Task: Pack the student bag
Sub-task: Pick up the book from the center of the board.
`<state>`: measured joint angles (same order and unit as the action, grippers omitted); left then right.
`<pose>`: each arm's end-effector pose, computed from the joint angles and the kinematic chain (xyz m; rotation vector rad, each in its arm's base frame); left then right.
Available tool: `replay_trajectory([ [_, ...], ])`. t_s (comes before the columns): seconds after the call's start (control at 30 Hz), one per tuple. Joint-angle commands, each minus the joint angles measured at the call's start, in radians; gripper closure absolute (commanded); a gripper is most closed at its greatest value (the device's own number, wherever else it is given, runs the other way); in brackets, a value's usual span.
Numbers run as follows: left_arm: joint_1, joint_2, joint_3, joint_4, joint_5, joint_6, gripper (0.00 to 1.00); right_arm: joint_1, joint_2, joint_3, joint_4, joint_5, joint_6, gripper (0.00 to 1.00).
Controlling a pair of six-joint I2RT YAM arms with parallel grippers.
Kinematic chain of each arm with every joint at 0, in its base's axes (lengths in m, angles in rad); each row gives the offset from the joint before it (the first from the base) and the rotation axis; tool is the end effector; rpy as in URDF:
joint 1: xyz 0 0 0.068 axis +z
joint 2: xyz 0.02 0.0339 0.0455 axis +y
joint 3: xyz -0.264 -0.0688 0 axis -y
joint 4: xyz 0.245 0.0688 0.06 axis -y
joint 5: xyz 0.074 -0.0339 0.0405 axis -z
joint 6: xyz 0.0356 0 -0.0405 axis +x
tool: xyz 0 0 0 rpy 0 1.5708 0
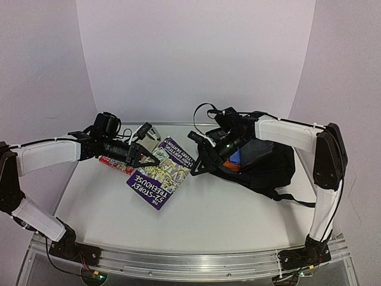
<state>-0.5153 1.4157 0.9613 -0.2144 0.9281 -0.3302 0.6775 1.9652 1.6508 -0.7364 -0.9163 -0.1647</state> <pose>0.2474 -0.1729 0.2616 0.7549 2.2014 -1.4817 0.3099 0.2856 0.2555 -1.3426 2.1823 1.3833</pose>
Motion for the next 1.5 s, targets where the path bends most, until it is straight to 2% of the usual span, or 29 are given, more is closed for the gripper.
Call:
replay_trajectory([
  [0.0, -0.042, -0.033, 0.082, 0.001, 0.128, 0.057, 1.00, 0.032, -0.020, 0.023, -0.082, -0.128, -0.073, 0.09],
  [0.3, -0.101, -0.005, 0.126, -0.028, 0.157, 0.100, 1.00, 0.061, -0.022, 0.049, -0.116, -0.236, -0.063, 0.41],
  [0.4, -0.103, -0.002, 0.128, -0.032, 0.154, 0.103, 1.00, 0.061, -0.025, 0.052, -0.114, -0.269, -0.045, 0.56],
  [0.47, -0.103, 0.003, 0.130, -0.040, 0.133, 0.105, 0.99, 0.061, -0.030, 0.054, -0.112, -0.289, -0.030, 0.71],
  [0.5, -0.102, 0.004, 0.130, -0.045, 0.110, 0.103, 0.94, 0.061, -0.031, 0.057, -0.112, -0.293, -0.022, 0.81],
  [0.53, -0.102, 0.004, 0.130, -0.048, 0.076, 0.099, 0.84, 0.061, -0.032, 0.060, -0.111, -0.292, -0.016, 0.93],
  [0.57, -0.101, 0.000, 0.127, -0.042, 0.039, 0.088, 0.74, 0.060, -0.033, 0.063, -0.110, -0.280, -0.008, 0.98],
  [0.63, -0.100, -0.014, 0.114, -0.019, -0.048, 0.055, 0.51, 0.059, -0.036, 0.070, -0.108, -0.245, 0.002, 1.00],
  [0.7, -0.085, -0.036, 0.094, 0.018, -0.145, 0.011, 0.31, 0.049, -0.037, 0.080, -0.101, -0.219, 0.016, 1.00],
  [0.77, -0.035, -0.068, 0.061, 0.070, -0.219, -0.078, 0.21, 0.029, -0.030, 0.101, -0.094, -0.215, 0.046, 1.00],
  [0.93, 0.122, -0.164, -0.088, 0.288, -0.219, -0.295, 0.13, -0.049, -0.044, 0.142, -0.005, -0.177, 0.172, 1.00],
  [1.03, 0.126, -0.181, -0.129, 0.315, -0.250, -0.326, 0.11, -0.082, -0.076, 0.141, 0.095, -0.130, 0.267, 1.00],
  [1.13, 0.126, -0.147, -0.204, 0.470, -0.205, -0.425, 0.10, -0.102, -0.097, 0.145, 0.185, -0.111, 0.342, 1.00],
  [1.3, 0.122, -0.051, -0.313, 0.860, -0.142, -0.634, 0.10, -0.104, -0.144, 0.066, 0.413, -0.138, 0.493, 1.00],
  [1.47, 0.092, 0.022, -0.297, 1.026, -0.125, -0.691, 0.09, -0.104, -0.150, -0.001, 0.587, -0.171, 0.630, 1.00],
])
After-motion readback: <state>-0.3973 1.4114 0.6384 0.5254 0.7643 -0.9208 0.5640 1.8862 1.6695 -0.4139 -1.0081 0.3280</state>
